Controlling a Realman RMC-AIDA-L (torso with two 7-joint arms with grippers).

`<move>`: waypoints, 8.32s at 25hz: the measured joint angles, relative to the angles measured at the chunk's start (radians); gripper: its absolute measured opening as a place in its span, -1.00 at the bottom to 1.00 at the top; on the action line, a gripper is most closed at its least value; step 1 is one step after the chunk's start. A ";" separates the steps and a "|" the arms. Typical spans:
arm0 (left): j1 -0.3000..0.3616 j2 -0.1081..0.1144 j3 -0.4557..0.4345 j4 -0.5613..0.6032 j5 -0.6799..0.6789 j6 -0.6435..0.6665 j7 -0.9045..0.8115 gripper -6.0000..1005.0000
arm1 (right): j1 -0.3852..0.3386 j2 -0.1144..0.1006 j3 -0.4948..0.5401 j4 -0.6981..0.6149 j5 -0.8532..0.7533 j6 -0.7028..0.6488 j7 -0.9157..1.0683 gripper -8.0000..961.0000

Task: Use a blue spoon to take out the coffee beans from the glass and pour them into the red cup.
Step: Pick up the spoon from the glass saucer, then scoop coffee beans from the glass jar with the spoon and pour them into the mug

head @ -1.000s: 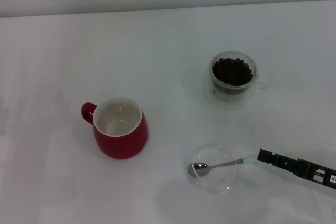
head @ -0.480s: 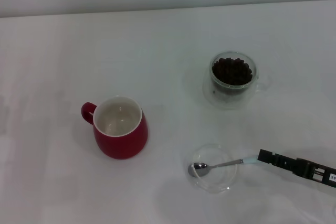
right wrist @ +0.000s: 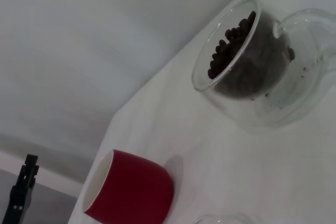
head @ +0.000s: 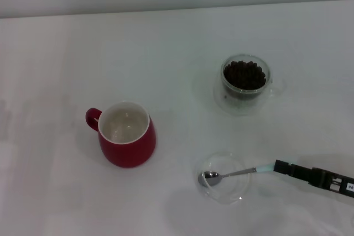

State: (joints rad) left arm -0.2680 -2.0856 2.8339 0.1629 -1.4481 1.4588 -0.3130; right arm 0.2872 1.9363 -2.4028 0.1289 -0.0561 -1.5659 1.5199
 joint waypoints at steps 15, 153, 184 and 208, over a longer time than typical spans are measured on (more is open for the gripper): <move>-0.001 -0.001 0.002 0.001 0.000 0.000 0.000 0.45 | 0.005 -0.012 0.003 0.000 0.005 0.000 0.016 -0.64; -0.023 0.004 0.002 0.001 0.000 -0.012 0.000 0.46 | 0.393 -0.011 -0.421 0.573 0.394 -0.145 0.491 -0.68; -0.027 0.004 -0.001 0.000 -0.005 -0.012 0.000 0.46 | 0.381 -0.021 -0.421 0.494 0.430 -0.085 0.602 -0.68; -0.043 0.006 -0.002 -0.032 -0.009 -0.014 0.000 0.46 | 0.338 -0.085 -0.420 0.391 0.457 -0.074 0.654 -0.68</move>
State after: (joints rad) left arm -0.3114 -2.0799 2.8317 0.1304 -1.4574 1.4449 -0.3129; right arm 0.6252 1.8512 -2.8224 0.5194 0.4009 -1.6401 2.1741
